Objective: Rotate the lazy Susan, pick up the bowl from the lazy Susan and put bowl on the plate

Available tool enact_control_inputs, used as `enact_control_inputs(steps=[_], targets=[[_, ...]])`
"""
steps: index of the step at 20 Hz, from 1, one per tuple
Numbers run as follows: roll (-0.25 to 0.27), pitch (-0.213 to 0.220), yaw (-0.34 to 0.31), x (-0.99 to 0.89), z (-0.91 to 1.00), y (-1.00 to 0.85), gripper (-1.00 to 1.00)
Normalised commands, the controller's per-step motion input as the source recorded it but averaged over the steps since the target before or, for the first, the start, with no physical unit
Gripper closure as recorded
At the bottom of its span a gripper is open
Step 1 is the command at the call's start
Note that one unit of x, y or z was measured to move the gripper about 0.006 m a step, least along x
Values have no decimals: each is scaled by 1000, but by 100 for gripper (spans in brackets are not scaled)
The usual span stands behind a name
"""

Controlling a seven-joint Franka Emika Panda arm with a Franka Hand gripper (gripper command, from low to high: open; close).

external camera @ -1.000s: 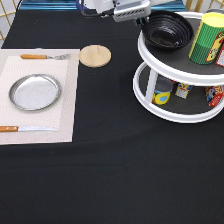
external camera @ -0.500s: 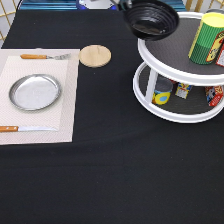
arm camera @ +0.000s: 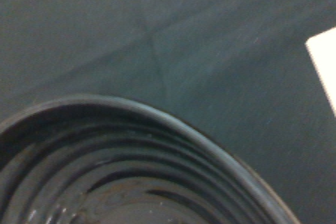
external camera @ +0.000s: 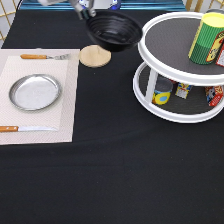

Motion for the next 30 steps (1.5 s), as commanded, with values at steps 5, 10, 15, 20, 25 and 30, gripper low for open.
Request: enact_control_inputs(steps=[5, 10, 15, 20, 25, 30], targets=[[8, -62, -206, -26, 18, -451, 100], [5, -20, -320, -161, 3, -143, 100], [0, -27, -336, -130, -157, -132, 100], [0, -46, -298, -89, -315, -247, 100], [0, -50, -263, -97, -431, -349, 100], [0, -8, -259, -175, -454, -357, 100]])
